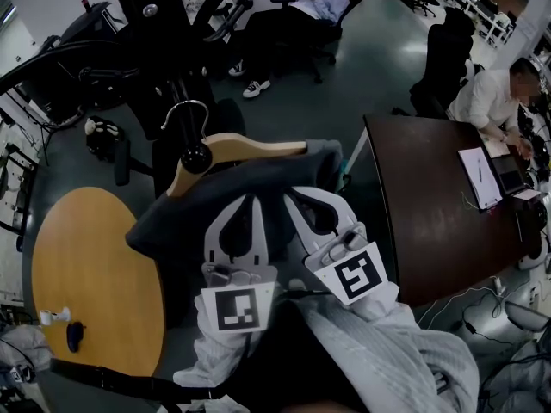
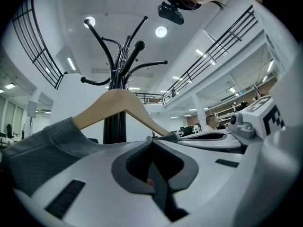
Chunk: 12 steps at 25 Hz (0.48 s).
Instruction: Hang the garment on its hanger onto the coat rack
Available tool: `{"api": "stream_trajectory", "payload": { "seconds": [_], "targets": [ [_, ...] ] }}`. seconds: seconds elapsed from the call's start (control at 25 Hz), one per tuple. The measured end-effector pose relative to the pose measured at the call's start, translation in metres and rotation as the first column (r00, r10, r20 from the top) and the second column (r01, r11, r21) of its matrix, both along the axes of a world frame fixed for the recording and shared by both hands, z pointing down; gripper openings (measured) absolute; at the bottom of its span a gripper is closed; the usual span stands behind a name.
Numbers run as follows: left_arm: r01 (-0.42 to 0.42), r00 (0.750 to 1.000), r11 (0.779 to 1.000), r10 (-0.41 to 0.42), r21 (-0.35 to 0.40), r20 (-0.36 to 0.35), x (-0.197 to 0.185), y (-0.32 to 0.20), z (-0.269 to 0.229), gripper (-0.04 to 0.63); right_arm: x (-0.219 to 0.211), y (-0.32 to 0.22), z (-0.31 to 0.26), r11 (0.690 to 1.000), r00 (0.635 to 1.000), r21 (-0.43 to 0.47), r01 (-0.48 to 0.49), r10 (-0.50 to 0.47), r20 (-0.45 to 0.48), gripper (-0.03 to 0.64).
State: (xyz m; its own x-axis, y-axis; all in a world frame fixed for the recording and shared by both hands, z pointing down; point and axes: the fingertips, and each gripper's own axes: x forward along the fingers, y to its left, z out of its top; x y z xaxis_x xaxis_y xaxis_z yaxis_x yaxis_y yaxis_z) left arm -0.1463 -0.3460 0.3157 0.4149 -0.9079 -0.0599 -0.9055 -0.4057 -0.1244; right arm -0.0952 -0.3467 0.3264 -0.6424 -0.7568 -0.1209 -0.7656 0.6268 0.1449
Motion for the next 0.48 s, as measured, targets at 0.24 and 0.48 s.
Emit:
{"api": "stream_trajectory", "payload": {
  "seconds": [0.24, 0.48],
  "targets": [
    [0.010, 1.000, 1.000, -0.010, -0.008, 0.010, 0.0011, -0.0034, 0.0058, 0.005, 0.0069, -0.0039, 0.0027, 1.000, 1.000, -0.005, -0.005, 0.006, 0.017, 0.000],
    [-0.007, 1.000, 1.000, 0.007, 0.008, 0.004, 0.0024, -0.0025, -0.0001, 0.005, 0.0085, -0.0020, 0.0038, 0.999, 1.000, -0.014, -0.031, 0.031, 0.004, 0.001]
  ]
}}
